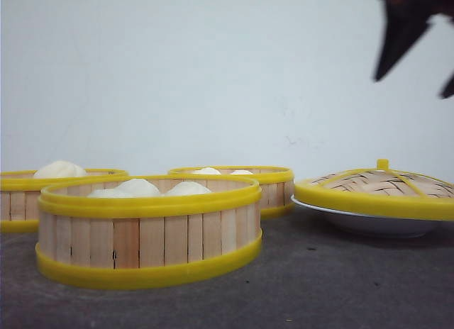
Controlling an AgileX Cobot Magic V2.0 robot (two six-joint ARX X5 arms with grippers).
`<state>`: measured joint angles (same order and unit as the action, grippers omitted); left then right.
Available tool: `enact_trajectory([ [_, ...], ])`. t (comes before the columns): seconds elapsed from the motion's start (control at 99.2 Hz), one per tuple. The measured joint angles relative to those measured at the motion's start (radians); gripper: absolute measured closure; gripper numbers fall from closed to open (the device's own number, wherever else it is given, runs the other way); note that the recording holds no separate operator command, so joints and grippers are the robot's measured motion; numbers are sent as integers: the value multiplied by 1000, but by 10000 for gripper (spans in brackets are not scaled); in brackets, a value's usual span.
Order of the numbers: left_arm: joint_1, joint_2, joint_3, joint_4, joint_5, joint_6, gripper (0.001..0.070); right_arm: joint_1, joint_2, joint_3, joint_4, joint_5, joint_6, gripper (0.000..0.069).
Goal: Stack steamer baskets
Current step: 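Lower the right gripper onto the rim of the farther bamboo basket and grasp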
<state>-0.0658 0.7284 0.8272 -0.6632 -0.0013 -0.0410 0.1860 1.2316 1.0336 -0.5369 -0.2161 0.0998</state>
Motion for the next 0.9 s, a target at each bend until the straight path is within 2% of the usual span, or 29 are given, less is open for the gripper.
enact_trajectory([
  [0.262, 0, 5, 0, 0, 0, 0, 281, 84, 405, 339, -5, 9, 3, 14],
  [0.514, 0, 5, 0, 0, 0, 0, 281, 114, 761, 699, -97, 50, -12, 14],
  [0.585, 0, 5, 0, 0, 0, 0, 281, 115, 840, 790, -128, 70, -18, 19],
  [0.706, 0, 5, 0, 0, 0, 0, 281, 115, 949, 910, -153, 88, -25, 68],
  [0.898, 0, 5, 0, 0, 0, 0, 281, 114, 1030, 956, -149, 116, -25, 103],
])
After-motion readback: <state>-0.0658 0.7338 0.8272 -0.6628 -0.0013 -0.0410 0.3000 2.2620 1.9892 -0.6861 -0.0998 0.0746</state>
